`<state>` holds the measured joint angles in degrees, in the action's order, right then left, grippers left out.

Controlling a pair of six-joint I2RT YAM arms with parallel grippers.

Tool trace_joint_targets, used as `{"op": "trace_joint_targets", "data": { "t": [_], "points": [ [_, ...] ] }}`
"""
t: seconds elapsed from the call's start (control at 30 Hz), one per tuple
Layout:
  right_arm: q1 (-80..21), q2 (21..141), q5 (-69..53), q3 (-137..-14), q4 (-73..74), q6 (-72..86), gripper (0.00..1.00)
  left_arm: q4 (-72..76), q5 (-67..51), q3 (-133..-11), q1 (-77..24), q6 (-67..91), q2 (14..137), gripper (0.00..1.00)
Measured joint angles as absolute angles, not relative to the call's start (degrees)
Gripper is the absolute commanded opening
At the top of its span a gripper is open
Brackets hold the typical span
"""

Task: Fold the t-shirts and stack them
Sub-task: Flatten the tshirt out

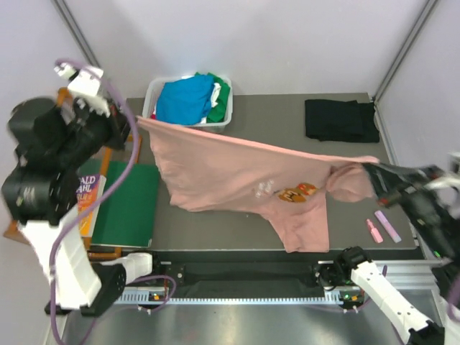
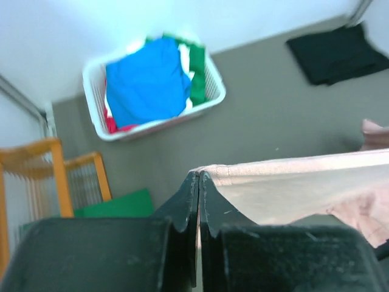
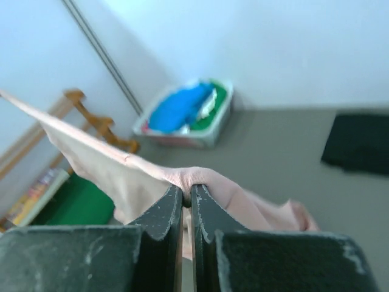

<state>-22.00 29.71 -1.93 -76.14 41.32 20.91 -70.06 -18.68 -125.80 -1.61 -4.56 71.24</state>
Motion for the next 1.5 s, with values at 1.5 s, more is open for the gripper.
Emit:
{"op": "trace_joint_targets", "data": {
  "t": [1.5],
  "points": [
    [-5.0, 90.5, -6.7, -77.3, 18.1, 20.8, 0.0, -44.1, -6.4, -106.8, -2.8, -10.5, 111.1, 0.0]
  ]
}}
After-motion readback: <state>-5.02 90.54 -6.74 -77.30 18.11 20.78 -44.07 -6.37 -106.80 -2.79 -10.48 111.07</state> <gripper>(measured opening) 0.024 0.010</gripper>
